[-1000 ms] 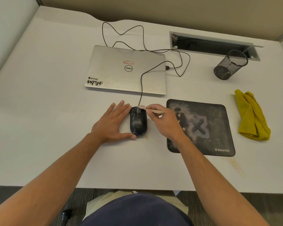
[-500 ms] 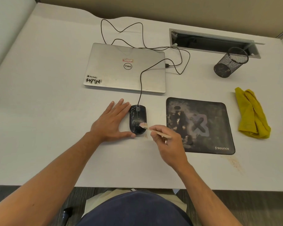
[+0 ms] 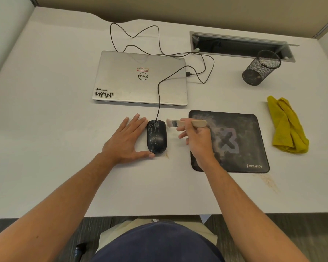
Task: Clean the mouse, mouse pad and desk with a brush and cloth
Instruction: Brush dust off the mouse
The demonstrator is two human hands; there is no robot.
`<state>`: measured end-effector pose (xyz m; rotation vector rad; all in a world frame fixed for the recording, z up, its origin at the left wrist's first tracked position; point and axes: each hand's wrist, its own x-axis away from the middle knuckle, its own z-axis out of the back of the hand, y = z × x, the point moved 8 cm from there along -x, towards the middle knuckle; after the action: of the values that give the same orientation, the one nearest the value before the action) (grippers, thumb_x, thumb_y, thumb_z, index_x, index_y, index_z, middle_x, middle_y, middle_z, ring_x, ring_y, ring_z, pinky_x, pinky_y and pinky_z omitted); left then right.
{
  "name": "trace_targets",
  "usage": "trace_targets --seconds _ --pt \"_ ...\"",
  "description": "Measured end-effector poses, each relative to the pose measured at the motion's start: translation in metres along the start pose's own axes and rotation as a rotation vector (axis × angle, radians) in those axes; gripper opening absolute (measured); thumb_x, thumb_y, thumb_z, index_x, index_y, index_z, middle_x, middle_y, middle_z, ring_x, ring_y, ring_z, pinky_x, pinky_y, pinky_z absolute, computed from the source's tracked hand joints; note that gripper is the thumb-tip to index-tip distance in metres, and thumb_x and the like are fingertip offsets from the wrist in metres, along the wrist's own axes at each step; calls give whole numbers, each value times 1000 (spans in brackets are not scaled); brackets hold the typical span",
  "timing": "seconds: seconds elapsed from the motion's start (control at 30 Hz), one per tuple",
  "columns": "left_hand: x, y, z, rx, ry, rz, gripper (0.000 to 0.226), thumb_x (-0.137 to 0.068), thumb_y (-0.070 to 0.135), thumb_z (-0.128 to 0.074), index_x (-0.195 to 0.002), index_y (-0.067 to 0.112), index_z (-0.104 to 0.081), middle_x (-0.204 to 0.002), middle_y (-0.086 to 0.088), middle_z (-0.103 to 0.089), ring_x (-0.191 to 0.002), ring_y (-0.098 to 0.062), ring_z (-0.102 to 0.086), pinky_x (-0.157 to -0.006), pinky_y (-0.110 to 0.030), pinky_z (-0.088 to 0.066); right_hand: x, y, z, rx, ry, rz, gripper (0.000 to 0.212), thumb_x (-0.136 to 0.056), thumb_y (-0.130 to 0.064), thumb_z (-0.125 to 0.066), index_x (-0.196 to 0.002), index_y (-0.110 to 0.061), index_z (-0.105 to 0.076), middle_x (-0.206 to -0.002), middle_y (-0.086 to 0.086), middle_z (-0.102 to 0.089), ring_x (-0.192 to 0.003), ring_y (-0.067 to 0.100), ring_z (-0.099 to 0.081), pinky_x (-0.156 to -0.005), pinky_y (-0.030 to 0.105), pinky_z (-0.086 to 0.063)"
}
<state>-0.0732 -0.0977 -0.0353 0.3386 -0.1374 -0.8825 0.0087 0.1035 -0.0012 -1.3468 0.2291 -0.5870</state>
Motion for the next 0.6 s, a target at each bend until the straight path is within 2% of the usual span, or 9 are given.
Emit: trace_targets --seconds 0.23,0.5,0.6 --pt "0 0 0 14 -8 8 114 -72 88 -42 -154 13 -15 -161 1 -13 -148 -10 7 -121 -41 0 25 14 -1 -36 -59 -17 25 -97 -38 -51 -102 -22 -69 -85 1 -73 -67 12 -63 -57 15 -43" --pt "-1 -1 0 9 1 -3 112 -74 86 -42 -154 13 -15 -161 1 -13 -148 -11 7 -121 -42 0 76 28 4 -81 -120 -34 26 -94 -42 -50 -99 -26 -70 -84 0 -73 -74 12 -65 -63 15 -47" --pt "0 0 2 12 18 -8 111 -74 86 -43 -153 12 -17 -160 0 -15 -149 -12 4 -121 -42 -1 81 28 6 -84 -111 -29 23 -93 -45 -49 -96 -35 -70 -84 -1 -73 -74 13 -66 -61 16 -48"
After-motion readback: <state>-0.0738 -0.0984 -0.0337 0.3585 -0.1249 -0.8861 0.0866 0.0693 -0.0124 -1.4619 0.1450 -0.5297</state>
